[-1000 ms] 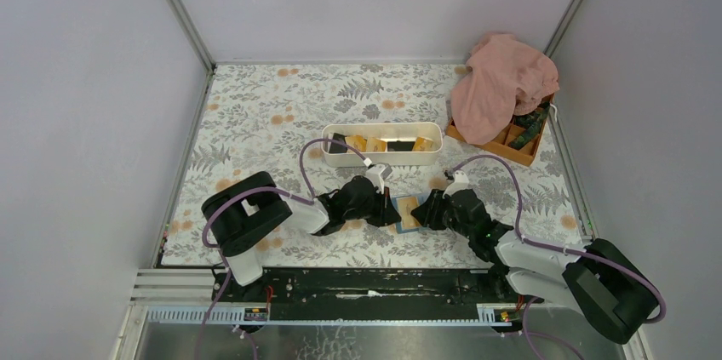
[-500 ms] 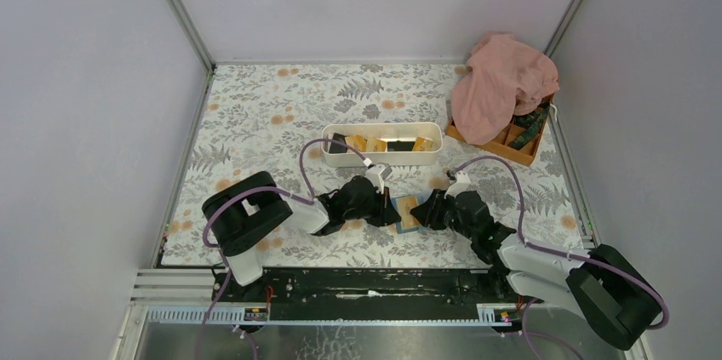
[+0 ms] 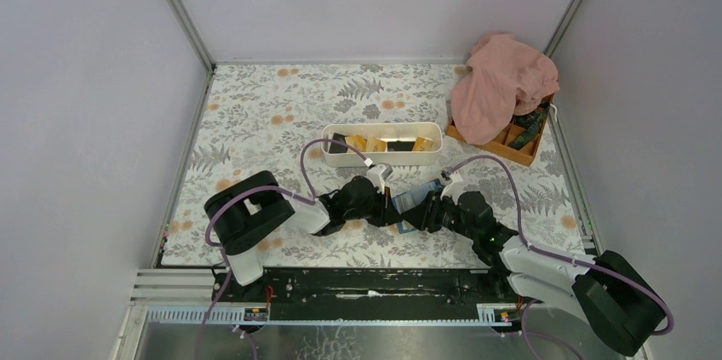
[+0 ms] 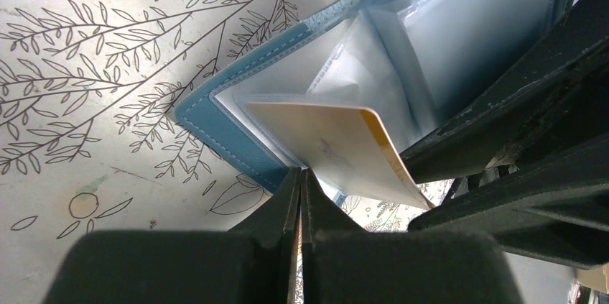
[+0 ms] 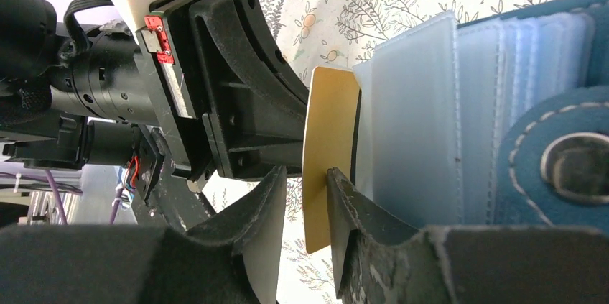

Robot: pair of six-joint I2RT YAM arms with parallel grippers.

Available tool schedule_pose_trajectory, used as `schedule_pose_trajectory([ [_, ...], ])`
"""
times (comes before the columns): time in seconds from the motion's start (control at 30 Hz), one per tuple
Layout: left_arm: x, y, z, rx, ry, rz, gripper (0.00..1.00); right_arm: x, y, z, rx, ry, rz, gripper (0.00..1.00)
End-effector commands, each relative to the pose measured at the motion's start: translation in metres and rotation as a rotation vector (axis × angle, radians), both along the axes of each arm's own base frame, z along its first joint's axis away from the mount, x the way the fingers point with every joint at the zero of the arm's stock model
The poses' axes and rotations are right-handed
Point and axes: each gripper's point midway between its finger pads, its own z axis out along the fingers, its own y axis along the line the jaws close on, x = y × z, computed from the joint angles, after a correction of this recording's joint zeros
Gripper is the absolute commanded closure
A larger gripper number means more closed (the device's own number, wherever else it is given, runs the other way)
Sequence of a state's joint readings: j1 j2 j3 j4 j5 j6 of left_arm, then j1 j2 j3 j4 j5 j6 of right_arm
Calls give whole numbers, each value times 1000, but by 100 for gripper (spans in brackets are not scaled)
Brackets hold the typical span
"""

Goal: Take the credit cards out of the card holder

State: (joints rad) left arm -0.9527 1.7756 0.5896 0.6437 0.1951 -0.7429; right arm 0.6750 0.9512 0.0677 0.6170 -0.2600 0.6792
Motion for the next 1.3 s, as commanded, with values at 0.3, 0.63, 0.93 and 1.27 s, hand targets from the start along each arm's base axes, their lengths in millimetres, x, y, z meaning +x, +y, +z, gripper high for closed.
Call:
schedule_pose_trajectory([
  [0.3, -14, 21, -36, 127, 56, -9, 98, -11, 5, 2, -10, 10, 60, 66],
  [0.63, -14, 18, -36, 123, 59, -18, 98, -7, -4, -16, -87, 41, 15, 66],
  [0.93, -15, 14, -39, 121, 72, -31, 98, -4, -5, -14, -95, 34, 1, 67],
  [1.27, -15, 14, -37, 119, 72, -31, 99, 0, -19, -11, -137, 1, -49, 72],
])
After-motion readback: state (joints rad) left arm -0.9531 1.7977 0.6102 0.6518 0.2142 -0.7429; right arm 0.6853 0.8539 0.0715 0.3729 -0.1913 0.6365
